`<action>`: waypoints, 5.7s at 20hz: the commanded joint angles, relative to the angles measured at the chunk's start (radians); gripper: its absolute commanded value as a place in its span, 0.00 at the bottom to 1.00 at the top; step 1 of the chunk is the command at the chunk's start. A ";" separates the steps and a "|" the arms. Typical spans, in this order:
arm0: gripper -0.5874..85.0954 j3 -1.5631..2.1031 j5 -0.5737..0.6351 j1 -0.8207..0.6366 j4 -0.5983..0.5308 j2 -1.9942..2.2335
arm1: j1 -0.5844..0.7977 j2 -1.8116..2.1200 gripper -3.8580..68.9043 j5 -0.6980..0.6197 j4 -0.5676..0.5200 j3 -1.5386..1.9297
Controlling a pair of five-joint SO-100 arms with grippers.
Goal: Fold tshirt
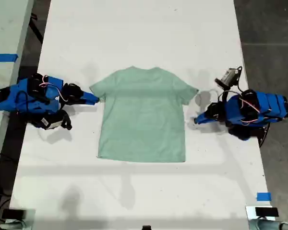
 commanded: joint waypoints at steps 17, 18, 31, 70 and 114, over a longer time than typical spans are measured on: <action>0.01 -0.109 -0.032 -0.075 0.032 0.086 | 0.147 -0.032 0.04 -0.149 0.054 -0.221; 0.01 -0.132 -0.029 -0.080 0.017 0.061 | 0.163 -0.107 0.04 -0.176 0.061 -0.299; 0.01 -1.249 0.451 -0.394 0.407 -1.218 | 0.678 -1.287 0.04 -0.877 0.330 -1.440; 0.05 -1.173 0.569 -0.515 0.299 -1.402 | 0.884 -1.904 0.03 -1.301 -0.268 -1.068; 0.29 -1.074 0.571 -0.548 0.247 -1.367 | 0.405 -2.186 0.33 -0.945 0.376 -2.295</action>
